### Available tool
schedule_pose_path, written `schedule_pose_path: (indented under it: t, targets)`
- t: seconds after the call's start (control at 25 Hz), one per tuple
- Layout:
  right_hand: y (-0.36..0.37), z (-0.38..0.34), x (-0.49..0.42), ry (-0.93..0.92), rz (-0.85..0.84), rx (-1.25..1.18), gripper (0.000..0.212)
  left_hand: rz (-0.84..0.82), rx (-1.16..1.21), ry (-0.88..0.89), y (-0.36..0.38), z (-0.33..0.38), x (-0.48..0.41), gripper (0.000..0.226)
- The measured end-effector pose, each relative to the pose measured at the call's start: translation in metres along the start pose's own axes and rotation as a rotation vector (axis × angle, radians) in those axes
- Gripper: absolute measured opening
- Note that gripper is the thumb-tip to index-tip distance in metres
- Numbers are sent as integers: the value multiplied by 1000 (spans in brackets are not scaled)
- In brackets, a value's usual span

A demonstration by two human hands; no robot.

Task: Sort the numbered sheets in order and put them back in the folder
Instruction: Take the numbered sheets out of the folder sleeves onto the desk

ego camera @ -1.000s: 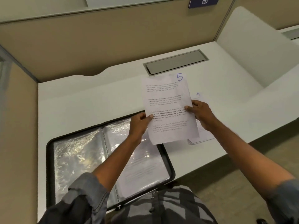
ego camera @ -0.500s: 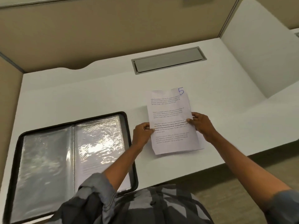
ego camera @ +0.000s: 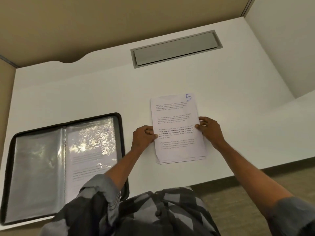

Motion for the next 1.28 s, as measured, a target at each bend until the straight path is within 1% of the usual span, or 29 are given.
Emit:
schedule_pose_path:
  t: [0.08, 0.16, 0.24, 0.32, 0.4, 0.56, 0.64, 0.68, 0.8, 0.96, 1.08, 1.16, 1.28]
  targets:
    - [-2, -4, 1, -34, 45, 59, 35, -3, -13, 10, 2, 0, 0, 34]
    - [-2, -3, 5, -93, 86, 125, 46, 8, -44, 24, 3, -2, 1, 36]
    - [2, 0, 12, -195, 117, 243, 59, 22, -74, 68, 1, -4, 4, 38]
    - [11, -3, 23, -327, 126, 355, 64, 41, -97, 150, -2, -5, 10, 35]
    - [28, -12, 41, -457, 111, 445, 65, 73, -137, 245, -9, -8, 21, 32]
    - [80, -25, 84, -635, -19, 558, 66, 132, -296, 473, -27, -18, 47, 42]
    - [102, -30, 102, -658, -57, 585, 67, 148, -388, 551, -41, -25, 55, 46]
    - [113, -32, 110, -666, -67, 592, 67, 144, -425, 562, -48, -30, 57, 48]
    - [144, -40, 133, -690, -86, 617, 66, 144, -478, 557, -75, -50, 63, 52]
    - [182, -51, 161, -727, -119, 651, 67, 195, -509, 593, -121, -72, 72, 54]
    - [207, -59, 179, -746, -123, 660, 66, 185, -518, 546, -151, -96, 73, 60]
    - [226, -63, 195, -744, -125, 663, 64, 133, -587, 526, -168, -118, 73, 73]
    - [255, -71, 225, -728, -109, 685, 63, 10, -755, 501, -187, -153, 72, 97]
Point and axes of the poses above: each hand's wrist, its own x-axis away from the middle knuckle, its own y-axis out of the palm, z = x × y, the point moved 7 cm from there along -x, towards the middle knuckle, and after that the axes turned 9 degrees about z, right-handed, at the moved point
